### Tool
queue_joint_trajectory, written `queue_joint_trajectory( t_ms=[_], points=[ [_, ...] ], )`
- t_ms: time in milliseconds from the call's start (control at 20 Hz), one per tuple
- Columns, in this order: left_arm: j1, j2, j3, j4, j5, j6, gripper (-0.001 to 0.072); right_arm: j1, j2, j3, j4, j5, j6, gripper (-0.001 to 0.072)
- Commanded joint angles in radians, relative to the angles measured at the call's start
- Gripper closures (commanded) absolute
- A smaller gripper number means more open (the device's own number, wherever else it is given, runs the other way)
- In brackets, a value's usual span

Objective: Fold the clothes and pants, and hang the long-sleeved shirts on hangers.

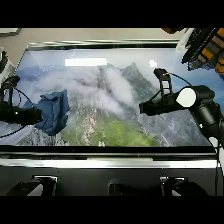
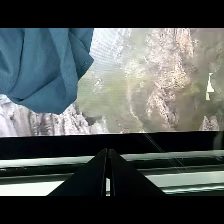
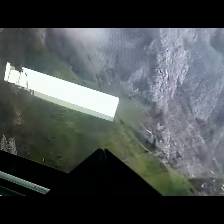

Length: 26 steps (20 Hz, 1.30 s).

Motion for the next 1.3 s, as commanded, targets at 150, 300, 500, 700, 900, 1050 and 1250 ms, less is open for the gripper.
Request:
queue_joint_trajectory(
  t_ms=[150,300,500,700,900,1050,1250],
  points=[
    [0.000,0.001,0.000,0.000,0.000,0.000,0.0688,0.001,0.001,0.001,0.000,0.000,0.000,0.0682],
    [0.000,0.001,0.000,0.000,0.000,0.000,0.0687,0.001,0.001,0.001,0.000,0.000,0.000,0.0682],
    [0.000,0.001,0.000,0.000,0.000,0.000,0.0688,0.001,0.001,0.001,0.000,0.000,0.000,0.0682],
    [0.000,0.001,0.000,0.000,0.000,0.000,0.0687,0.001,0.001,0.001,0.000,0.000,0.000,0.0682],
    [0.000,0.000,0.000,0.000,0.004,0.000,0.0688,0.001,0.001,0.001,0.000,0.000,0.000,0.0682],
    [0.000,0.000,0.000,0.000,0.007,0.000,0.0688,0.001,0.001,0.001,0.001,0.000,0.000,0.0682],
    [0.000,0.000,-0.002,0.003,0.027,0.000,0.0686,0.001,0.001,0.001,0.000,0.000,0.000,0.0682]
  ],
)
